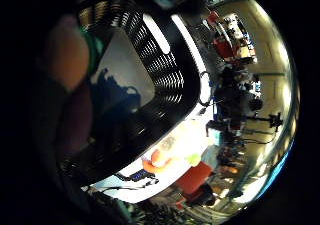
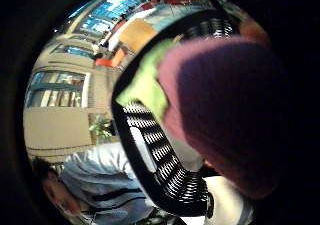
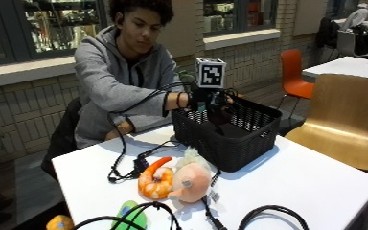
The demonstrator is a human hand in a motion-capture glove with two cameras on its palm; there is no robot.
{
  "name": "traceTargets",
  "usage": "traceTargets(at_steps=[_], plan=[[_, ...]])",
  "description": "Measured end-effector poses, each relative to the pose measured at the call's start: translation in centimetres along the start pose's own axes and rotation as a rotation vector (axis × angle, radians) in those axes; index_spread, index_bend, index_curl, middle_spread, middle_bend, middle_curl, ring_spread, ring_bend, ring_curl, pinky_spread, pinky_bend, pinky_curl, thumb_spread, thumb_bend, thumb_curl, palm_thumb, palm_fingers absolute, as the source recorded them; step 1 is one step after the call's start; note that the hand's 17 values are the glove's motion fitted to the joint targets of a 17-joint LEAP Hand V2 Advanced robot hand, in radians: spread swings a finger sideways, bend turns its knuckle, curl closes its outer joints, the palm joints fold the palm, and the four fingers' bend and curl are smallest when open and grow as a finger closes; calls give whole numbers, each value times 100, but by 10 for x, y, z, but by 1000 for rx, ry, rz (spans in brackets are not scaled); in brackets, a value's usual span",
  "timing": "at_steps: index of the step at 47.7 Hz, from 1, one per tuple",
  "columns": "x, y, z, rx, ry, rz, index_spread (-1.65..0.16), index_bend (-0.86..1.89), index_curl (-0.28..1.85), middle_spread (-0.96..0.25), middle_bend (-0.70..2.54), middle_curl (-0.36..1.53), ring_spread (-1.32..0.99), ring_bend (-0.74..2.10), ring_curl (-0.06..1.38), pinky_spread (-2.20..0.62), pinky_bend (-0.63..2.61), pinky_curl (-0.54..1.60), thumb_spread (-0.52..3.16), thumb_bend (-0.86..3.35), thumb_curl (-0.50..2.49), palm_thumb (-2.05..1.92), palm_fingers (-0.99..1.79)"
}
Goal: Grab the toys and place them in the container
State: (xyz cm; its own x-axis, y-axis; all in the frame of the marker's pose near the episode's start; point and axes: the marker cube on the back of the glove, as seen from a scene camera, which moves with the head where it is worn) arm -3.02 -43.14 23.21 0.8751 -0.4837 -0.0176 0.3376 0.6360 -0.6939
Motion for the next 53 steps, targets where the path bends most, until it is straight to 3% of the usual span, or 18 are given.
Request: traceTargets(at_steps=[2, 3, 5, 14, 22, 29, 38, 46, 53], plan=[[0, 2, 3, -44, 25, -23, -26, 71, 92, -36, 81, 102, -45, 90, 81, -22, 117, 65, 113, -3, 65, 40, -28], [0, 4, 3, -58, 21, -32, -27, 68, 90, -34, 76, 100, -43, 82, 79, -20, 115, 63, 114, -5, 63, 35, -34], [-2, 7, 3, -68, -7, -39, -28, 46, 81, -26, 61, 93, -36, 61, 72, -15, 104, 58, 112, -11, 58, 22, -71], [15, 44, -17, 43, -145, 39, -29, 7, 58, -12, 31, 75, -24, 28, 55, -4, 84, 47, 114, -4, 49, 9, -37], [72, 114, -30, 80, -81, 173, -30, 6, 45, -5, 23, 67, -20, 20, 50, -1, 72, 42, 117, -2, 45, 9, -22], [141, 177, -21, 40, -26, 403, -30, 8, 38, -3, 21, 63, -18, 19, 48, 1, 66, 39, 120, -1, 42, 10, -15], [233, 239, 27, -85, -76, 648, -30, 9, 31, -2, 20, 59, -17, 19, 46, 1, 65, 38, 122, -1, 40, 13, -12], [268, 266, 87, -84, -187, 813, -30, 9, 27, -1, 20, 57, -17, 19, 45, 1, 65, 37, 122, -1, 39, 15, -10], [291, 279, 123, -125, -278, 863, -30, 9, 24, -1, 20, 55, -17, 19, 44, 1, 66, 37, 122, -1, 37, 16, -10]])
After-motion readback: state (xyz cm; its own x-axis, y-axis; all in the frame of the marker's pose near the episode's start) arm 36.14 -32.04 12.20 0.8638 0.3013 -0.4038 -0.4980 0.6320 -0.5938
